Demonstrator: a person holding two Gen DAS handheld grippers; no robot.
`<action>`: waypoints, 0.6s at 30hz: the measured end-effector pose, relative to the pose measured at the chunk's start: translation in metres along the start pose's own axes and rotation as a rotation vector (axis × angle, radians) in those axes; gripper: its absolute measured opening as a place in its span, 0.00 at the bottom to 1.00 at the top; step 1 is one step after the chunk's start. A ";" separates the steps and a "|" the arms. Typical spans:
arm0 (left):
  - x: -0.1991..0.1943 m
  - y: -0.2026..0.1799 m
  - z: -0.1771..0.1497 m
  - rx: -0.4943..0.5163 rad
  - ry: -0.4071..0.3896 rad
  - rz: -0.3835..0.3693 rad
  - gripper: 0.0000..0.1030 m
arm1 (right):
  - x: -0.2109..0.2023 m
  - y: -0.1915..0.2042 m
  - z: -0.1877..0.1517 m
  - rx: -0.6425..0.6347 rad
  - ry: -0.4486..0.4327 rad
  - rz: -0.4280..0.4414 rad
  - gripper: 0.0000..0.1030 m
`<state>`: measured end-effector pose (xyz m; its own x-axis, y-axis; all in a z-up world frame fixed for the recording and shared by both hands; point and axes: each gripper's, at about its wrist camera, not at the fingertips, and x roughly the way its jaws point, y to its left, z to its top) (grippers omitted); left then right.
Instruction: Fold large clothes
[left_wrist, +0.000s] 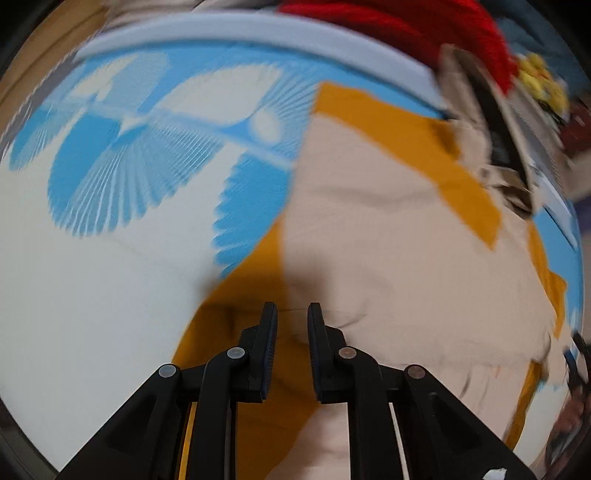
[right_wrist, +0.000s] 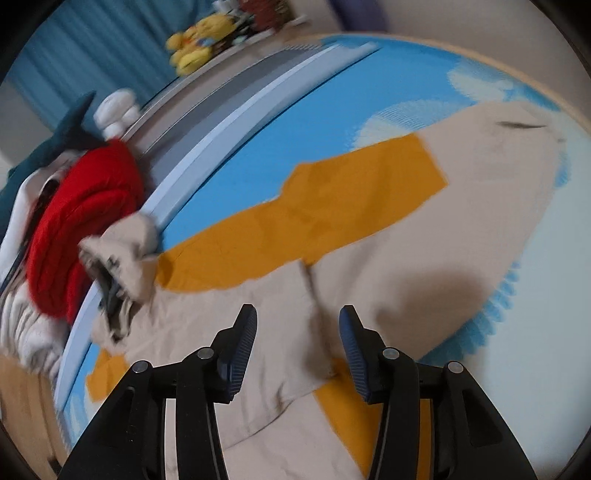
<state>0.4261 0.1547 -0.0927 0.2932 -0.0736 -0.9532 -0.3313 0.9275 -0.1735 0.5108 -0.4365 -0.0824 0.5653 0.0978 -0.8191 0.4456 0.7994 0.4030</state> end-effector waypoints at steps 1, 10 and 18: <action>-0.004 -0.005 -0.001 0.010 -0.010 -0.017 0.14 | 0.011 0.002 -0.003 -0.013 0.049 0.034 0.47; -0.055 -0.061 -0.013 0.208 -0.155 -0.044 0.16 | 0.038 -0.005 -0.009 -0.089 0.191 -0.017 0.45; -0.097 -0.090 -0.043 0.287 -0.235 -0.081 0.20 | -0.081 0.023 0.016 -0.216 -0.087 0.075 0.45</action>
<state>0.3888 0.0627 0.0042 0.5170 -0.0958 -0.8506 -0.0434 0.9895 -0.1378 0.4864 -0.4358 -0.0003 0.6532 0.1180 -0.7480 0.2467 0.9007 0.3575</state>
